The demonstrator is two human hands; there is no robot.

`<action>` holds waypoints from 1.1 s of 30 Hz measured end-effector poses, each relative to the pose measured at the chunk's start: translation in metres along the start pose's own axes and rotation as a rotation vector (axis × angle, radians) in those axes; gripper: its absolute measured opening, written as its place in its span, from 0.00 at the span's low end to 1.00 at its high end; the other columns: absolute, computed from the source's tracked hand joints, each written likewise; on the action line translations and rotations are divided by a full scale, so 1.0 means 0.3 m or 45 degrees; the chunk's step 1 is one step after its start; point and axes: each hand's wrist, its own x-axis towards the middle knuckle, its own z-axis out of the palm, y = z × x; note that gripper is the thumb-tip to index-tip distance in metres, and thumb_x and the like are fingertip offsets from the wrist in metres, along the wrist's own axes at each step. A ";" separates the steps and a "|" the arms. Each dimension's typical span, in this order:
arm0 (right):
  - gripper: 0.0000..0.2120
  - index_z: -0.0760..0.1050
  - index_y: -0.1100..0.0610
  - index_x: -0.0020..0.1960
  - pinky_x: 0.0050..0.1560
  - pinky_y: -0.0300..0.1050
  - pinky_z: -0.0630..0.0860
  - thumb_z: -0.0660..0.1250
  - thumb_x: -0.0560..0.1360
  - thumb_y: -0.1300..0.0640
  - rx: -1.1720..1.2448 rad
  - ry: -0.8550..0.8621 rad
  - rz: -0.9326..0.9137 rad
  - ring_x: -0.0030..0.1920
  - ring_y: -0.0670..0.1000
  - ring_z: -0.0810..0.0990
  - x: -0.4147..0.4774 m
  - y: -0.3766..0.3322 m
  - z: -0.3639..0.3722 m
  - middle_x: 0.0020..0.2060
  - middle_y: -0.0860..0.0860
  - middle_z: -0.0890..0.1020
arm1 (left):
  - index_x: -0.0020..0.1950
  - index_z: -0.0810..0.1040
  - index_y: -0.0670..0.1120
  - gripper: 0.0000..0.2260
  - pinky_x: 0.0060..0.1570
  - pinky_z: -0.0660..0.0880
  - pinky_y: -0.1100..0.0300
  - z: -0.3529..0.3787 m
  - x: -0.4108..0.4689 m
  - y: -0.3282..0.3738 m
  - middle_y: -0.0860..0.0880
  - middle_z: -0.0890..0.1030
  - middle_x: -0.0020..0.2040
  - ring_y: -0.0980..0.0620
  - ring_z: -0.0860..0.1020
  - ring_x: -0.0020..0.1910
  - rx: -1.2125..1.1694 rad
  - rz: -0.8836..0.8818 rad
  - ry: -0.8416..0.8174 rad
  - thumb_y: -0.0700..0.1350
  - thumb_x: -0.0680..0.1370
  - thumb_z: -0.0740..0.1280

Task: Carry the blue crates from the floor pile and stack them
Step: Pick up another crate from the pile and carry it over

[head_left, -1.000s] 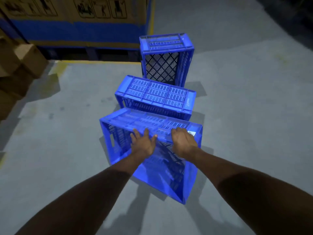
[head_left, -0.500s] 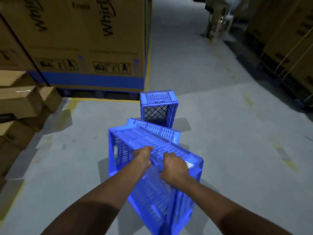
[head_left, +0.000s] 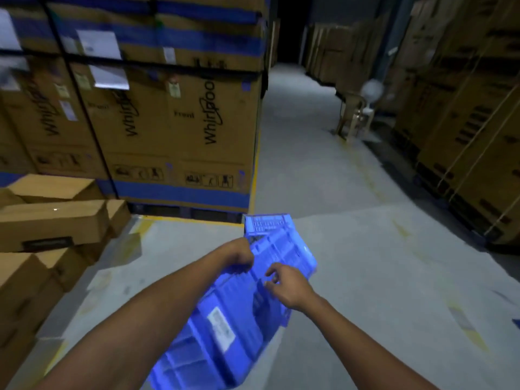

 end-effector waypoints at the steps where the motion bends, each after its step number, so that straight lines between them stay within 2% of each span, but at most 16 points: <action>1: 0.16 0.73 0.50 0.60 0.54 0.49 0.75 0.66 0.73 0.49 -0.052 0.037 -0.007 0.54 0.54 0.78 0.002 0.000 -0.016 0.51 0.51 0.80 | 0.34 0.78 0.39 0.03 0.24 0.70 0.64 -0.027 -0.030 0.010 0.43 0.79 0.33 0.50 0.75 0.27 0.158 0.050 -0.003 0.36 0.67 0.70; 3: 0.26 0.66 0.51 0.70 0.59 0.51 0.72 0.66 0.74 0.48 -0.191 0.108 0.007 0.63 0.58 0.73 0.010 0.012 -0.046 0.61 0.56 0.73 | 0.47 0.82 0.37 0.10 0.36 0.76 0.57 -0.077 -0.061 0.012 0.41 0.84 0.46 0.46 0.81 0.40 0.390 0.141 0.002 0.39 0.67 0.72; 4: 0.29 0.62 0.52 0.73 0.61 0.52 0.70 0.66 0.75 0.47 -0.246 0.138 0.027 0.65 0.60 0.70 0.014 0.014 -0.065 0.65 0.57 0.69 | 0.51 0.81 0.38 0.13 0.40 0.78 0.55 -0.107 -0.080 0.014 0.42 0.83 0.49 0.45 0.82 0.44 0.473 0.186 0.006 0.39 0.67 0.72; 7: 0.33 0.56 0.53 0.75 0.64 0.54 0.68 0.65 0.76 0.44 -0.335 0.230 0.044 0.66 0.61 0.66 0.011 0.008 -0.129 0.67 0.58 0.65 | 0.59 0.78 0.44 0.18 0.38 0.77 0.54 -0.194 -0.128 0.019 0.43 0.81 0.51 0.45 0.81 0.44 0.599 0.332 0.002 0.39 0.69 0.72; 9: 0.37 0.56 0.50 0.75 0.61 0.56 0.70 0.65 0.73 0.38 -0.397 0.279 0.040 0.65 0.60 0.66 0.001 -0.003 -0.165 0.66 0.55 0.65 | 0.62 0.76 0.48 0.20 0.36 0.75 0.56 -0.239 -0.163 0.023 0.45 0.79 0.50 0.45 0.81 0.44 0.694 0.417 0.012 0.42 0.70 0.73; 12: 0.41 0.61 0.47 0.72 0.58 0.58 0.71 0.65 0.66 0.29 -0.503 0.128 0.029 0.64 0.58 0.67 -0.017 -0.026 -0.191 0.63 0.53 0.68 | 0.59 0.77 0.48 0.20 0.38 0.73 0.55 -0.269 -0.191 0.034 0.46 0.79 0.51 0.46 0.78 0.47 0.856 0.537 0.065 0.45 0.68 0.74; 14: 0.37 0.70 0.50 0.66 0.53 0.50 0.72 0.70 0.65 0.30 -0.417 -0.088 0.008 0.59 0.56 0.74 -0.033 -0.036 -0.184 0.58 0.52 0.75 | 0.56 0.78 0.47 0.20 0.40 0.75 0.54 -0.283 -0.203 0.052 0.46 0.80 0.50 0.46 0.78 0.47 0.906 0.588 0.068 0.46 0.66 0.76; 16: 0.30 0.76 0.53 0.59 0.50 0.43 0.73 0.76 0.64 0.36 -0.242 -0.269 0.010 0.54 0.52 0.79 -0.061 -0.042 -0.162 0.53 0.49 0.80 | 0.52 0.79 0.46 0.20 0.42 0.78 0.52 -0.295 -0.203 0.070 0.46 0.82 0.47 0.45 0.80 0.47 0.929 0.635 0.045 0.47 0.64 0.78; 18: 0.22 0.80 0.50 0.54 0.52 0.42 0.76 0.79 0.64 0.44 -0.004 -0.392 0.039 0.49 0.48 0.81 -0.093 -0.047 -0.135 0.50 0.45 0.82 | 0.50 0.79 0.44 0.20 0.43 0.80 0.49 -0.301 -0.192 0.085 0.45 0.83 0.45 0.44 0.81 0.45 0.954 0.663 0.007 0.46 0.63 0.79; 19: 0.17 0.81 0.49 0.50 0.52 0.44 0.79 0.80 0.65 0.48 0.144 -0.424 0.054 0.46 0.46 0.82 -0.106 -0.049 -0.121 0.47 0.44 0.84 | 0.50 0.79 0.44 0.20 0.43 0.80 0.49 -0.304 -0.183 0.090 0.45 0.83 0.45 0.44 0.81 0.45 0.960 0.663 0.000 0.46 0.63 0.80; 21: 0.10 0.81 0.52 0.43 0.41 0.42 0.81 0.79 0.66 0.59 0.414 -0.397 0.085 0.37 0.43 0.83 -0.115 -0.053 -0.099 0.37 0.43 0.85 | 0.52 0.79 0.43 0.21 0.43 0.79 0.50 -0.308 -0.171 0.095 0.44 0.82 0.47 0.44 0.81 0.45 0.982 0.653 -0.001 0.47 0.63 0.80; 23: 0.10 0.80 0.54 0.40 0.32 0.39 0.77 0.77 0.66 0.67 0.558 -0.311 0.112 0.29 0.43 0.81 -0.109 -0.062 -0.089 0.30 0.45 0.84 | 0.52 0.78 0.42 0.20 0.40 0.75 0.53 -0.304 -0.155 0.090 0.43 0.82 0.48 0.44 0.79 0.44 1.022 0.605 -0.035 0.46 0.65 0.79; 26: 0.11 0.79 0.57 0.42 0.31 0.34 0.74 0.76 0.65 0.68 0.440 -0.250 0.123 0.27 0.39 0.78 -0.089 -0.091 -0.103 0.26 0.41 0.81 | 0.45 0.77 0.43 0.08 0.38 0.71 0.54 -0.260 -0.121 0.067 0.42 0.81 0.45 0.45 0.76 0.39 1.109 0.502 -0.138 0.44 0.70 0.72; 28: 0.12 0.78 0.56 0.42 0.29 0.32 0.72 0.77 0.65 0.66 0.264 -0.227 0.112 0.26 0.37 0.77 -0.064 -0.103 -0.126 0.27 0.41 0.81 | 0.44 0.74 0.45 0.06 0.37 0.71 0.54 -0.208 -0.101 0.064 0.42 0.80 0.46 0.45 0.75 0.40 1.071 0.508 -0.200 0.46 0.71 0.69; 31: 0.13 0.79 0.57 0.44 0.33 0.37 0.74 0.79 0.63 0.61 -0.012 -0.210 0.117 0.31 0.43 0.77 -0.019 -0.075 -0.166 0.35 0.49 0.81 | 0.56 0.76 0.43 0.18 0.33 0.71 0.58 -0.124 -0.081 0.097 0.43 0.80 0.51 0.46 0.77 0.43 1.006 0.578 -0.299 0.49 0.71 0.73; 33: 0.13 0.79 0.55 0.43 0.37 0.40 0.73 0.79 0.62 0.58 -0.169 -0.203 0.139 0.35 0.46 0.78 -0.010 -0.027 -0.204 0.36 0.50 0.82 | 0.61 0.76 0.44 0.28 0.43 0.76 0.55 -0.070 -0.057 0.133 0.45 0.80 0.56 0.46 0.78 0.51 0.987 0.682 -0.263 0.54 0.66 0.78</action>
